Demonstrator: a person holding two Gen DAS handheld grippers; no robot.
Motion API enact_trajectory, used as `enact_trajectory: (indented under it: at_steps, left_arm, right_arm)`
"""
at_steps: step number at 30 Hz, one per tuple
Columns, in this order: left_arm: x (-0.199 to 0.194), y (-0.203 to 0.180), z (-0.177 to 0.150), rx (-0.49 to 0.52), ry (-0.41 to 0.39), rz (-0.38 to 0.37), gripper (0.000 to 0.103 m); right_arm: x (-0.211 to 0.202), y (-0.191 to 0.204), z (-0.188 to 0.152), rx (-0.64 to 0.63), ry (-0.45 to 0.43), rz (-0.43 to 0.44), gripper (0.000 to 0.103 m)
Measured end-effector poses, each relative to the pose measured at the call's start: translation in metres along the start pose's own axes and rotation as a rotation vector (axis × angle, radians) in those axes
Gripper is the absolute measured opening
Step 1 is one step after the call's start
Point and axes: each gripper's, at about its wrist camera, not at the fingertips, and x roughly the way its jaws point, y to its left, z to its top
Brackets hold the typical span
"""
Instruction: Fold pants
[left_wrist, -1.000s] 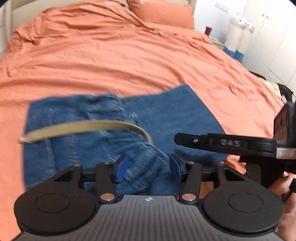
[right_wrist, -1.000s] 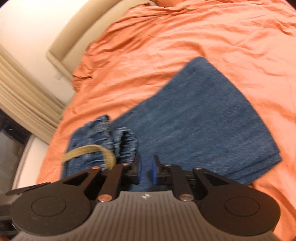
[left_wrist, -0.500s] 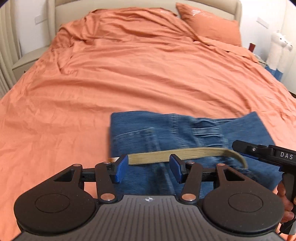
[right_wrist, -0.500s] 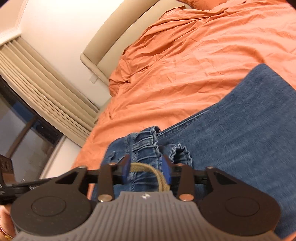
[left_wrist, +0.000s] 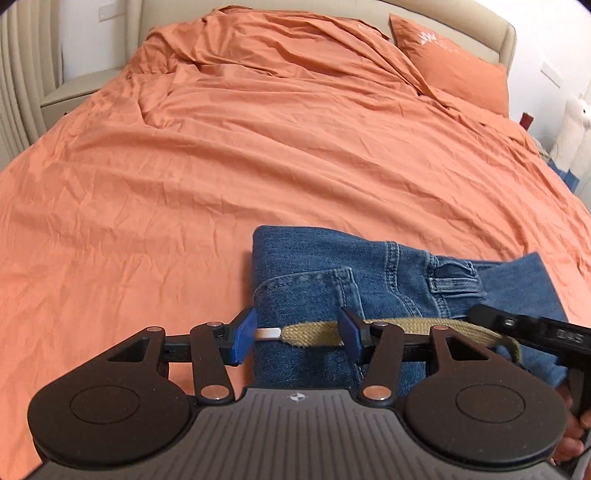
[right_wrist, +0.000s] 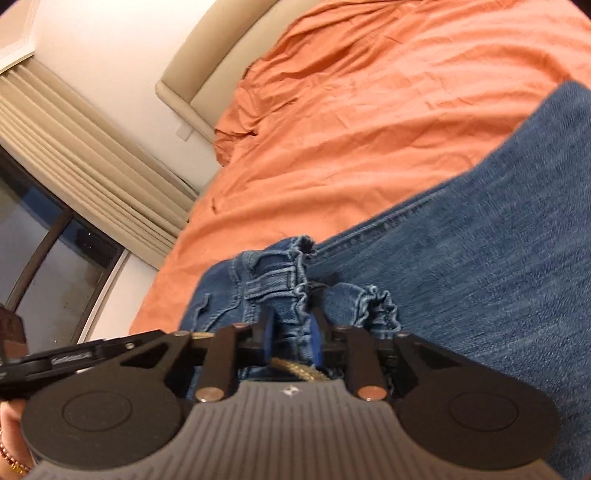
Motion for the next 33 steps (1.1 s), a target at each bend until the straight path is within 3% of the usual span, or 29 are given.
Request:
enact_trajectory:
  at_steps: [3,5,7,13,18,21,26,33]
  left_arm:
    - [-0.011,0.001,0.003,-0.007,-0.032,-0.010,0.060]
    - [-0.016,0.001,0.004,-0.004,-0.035,-0.026,0.060]
    - [-0.020,-0.002,0.004,0.008,-0.035,-0.039,0.060]
    - [-0.006,-0.013,-0.003,0.052,0.017,-0.039,0.060]
    - [0.017,-0.009,-0.010,0.016,0.076,-0.030,0.059]
    - [0.023,-0.008,-0.010,0.012,0.088,-0.034,0.059]
    - [0.026,-0.005,-0.011,0.017,0.102,-0.051,0.059]
    - [0.025,0.000,-0.010,0.000,0.104,-0.071,0.059]
  right_arm:
    - [-0.027,0.017,0.006,0.000,-0.039,0.079,0.004]
    - [-0.051,0.022,0.008,0.039,-0.075,0.181,0.003]
    - [-0.068,0.018,0.005,0.096,-0.080,0.230,0.002]
    - [-0.061,-0.014,-0.010,0.206,-0.019,0.040,0.002]
    - [-0.032,-0.027,-0.019,0.192,0.044,-0.085,0.002]
    - [-0.027,-0.034,-0.017,0.216,0.055,-0.076,0.003]
    - [-0.033,-0.043,-0.006,0.227,0.029,-0.054,0.035]
    - [-0.006,-0.065,-0.007,0.370,0.060,0.080,0.033]
